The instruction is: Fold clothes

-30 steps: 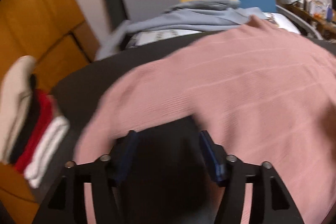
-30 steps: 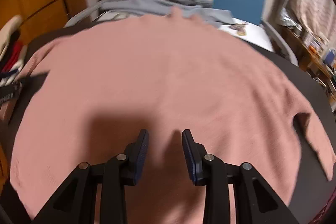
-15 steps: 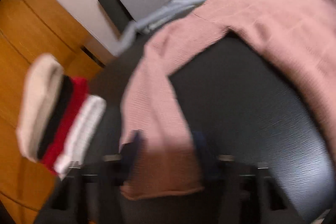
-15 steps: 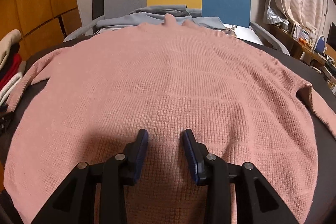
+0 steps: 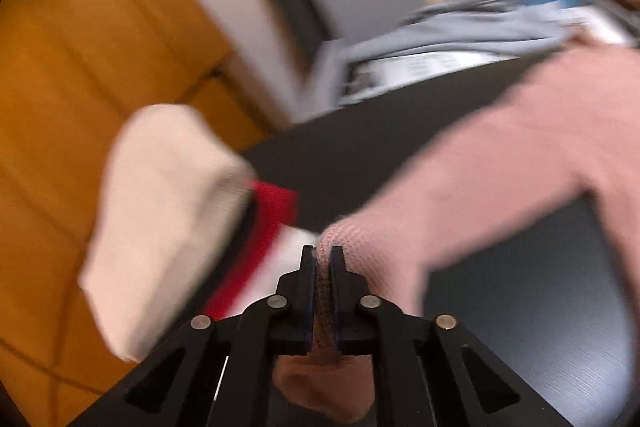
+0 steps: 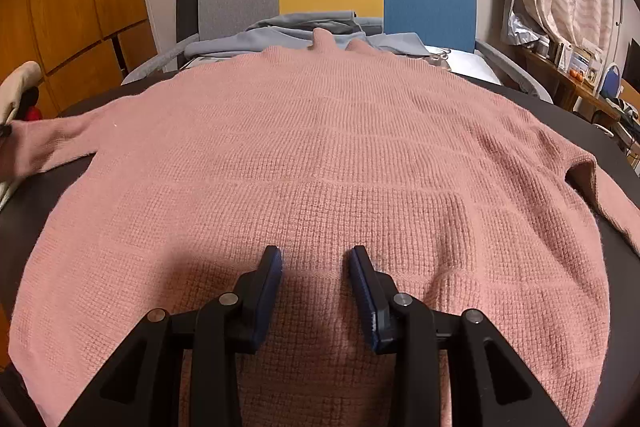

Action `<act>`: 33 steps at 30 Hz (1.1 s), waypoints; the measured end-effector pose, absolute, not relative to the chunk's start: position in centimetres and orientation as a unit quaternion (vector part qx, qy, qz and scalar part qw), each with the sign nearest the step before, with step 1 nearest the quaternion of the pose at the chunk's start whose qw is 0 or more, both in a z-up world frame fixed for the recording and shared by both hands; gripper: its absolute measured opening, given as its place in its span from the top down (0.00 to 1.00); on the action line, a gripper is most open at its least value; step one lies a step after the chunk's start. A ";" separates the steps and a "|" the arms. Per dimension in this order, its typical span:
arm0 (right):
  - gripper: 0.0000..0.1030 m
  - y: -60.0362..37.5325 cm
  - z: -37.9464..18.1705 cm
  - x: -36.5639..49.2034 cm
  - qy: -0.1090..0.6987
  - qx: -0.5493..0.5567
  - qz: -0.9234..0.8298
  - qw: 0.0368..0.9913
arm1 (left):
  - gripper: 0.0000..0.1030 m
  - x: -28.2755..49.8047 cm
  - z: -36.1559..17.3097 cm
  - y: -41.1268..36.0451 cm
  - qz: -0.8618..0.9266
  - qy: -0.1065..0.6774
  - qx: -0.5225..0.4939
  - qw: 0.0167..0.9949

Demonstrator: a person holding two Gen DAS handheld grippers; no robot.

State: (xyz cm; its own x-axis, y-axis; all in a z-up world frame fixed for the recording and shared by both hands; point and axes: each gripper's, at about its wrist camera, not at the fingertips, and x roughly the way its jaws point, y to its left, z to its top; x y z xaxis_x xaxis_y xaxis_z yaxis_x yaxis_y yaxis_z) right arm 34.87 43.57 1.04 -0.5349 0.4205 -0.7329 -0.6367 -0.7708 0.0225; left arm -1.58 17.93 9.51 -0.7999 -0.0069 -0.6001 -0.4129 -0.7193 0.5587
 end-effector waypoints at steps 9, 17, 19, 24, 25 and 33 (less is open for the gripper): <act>0.65 43.7 1.0 34.8 0.149 -0.370 0.865 0.304 | 0.54 -4.8 8.7 15.7 0.908 0.292 -0.300 0.020; 0.65 44.2 2.6 35.9 0.191 -0.361 0.864 0.296 | 0.47 6.5 6.8 20.2 0.892 0.255 -0.321 0.188; 0.65 44.0 4.0 37.2 0.209 -0.343 0.864 0.302 | 0.46 10.1 6.5 23.1 0.878 0.256 -0.318 0.249; 0.65 43.2 5.8 40.1 0.166 -0.381 0.835 0.361 | 0.35 18.5 5.1 30.4 0.841 0.307 -0.268 0.355; 0.65 43.2 6.3 41.4 0.162 -0.376 0.831 0.375 | 0.35 19.6 4.4 31.8 0.835 0.327 -0.256 0.361; 0.65 47.3 5.3 56.7 0.349 -0.309 0.779 0.420 | 0.22 18.8 1.4 32.4 0.835 0.374 -0.206 0.347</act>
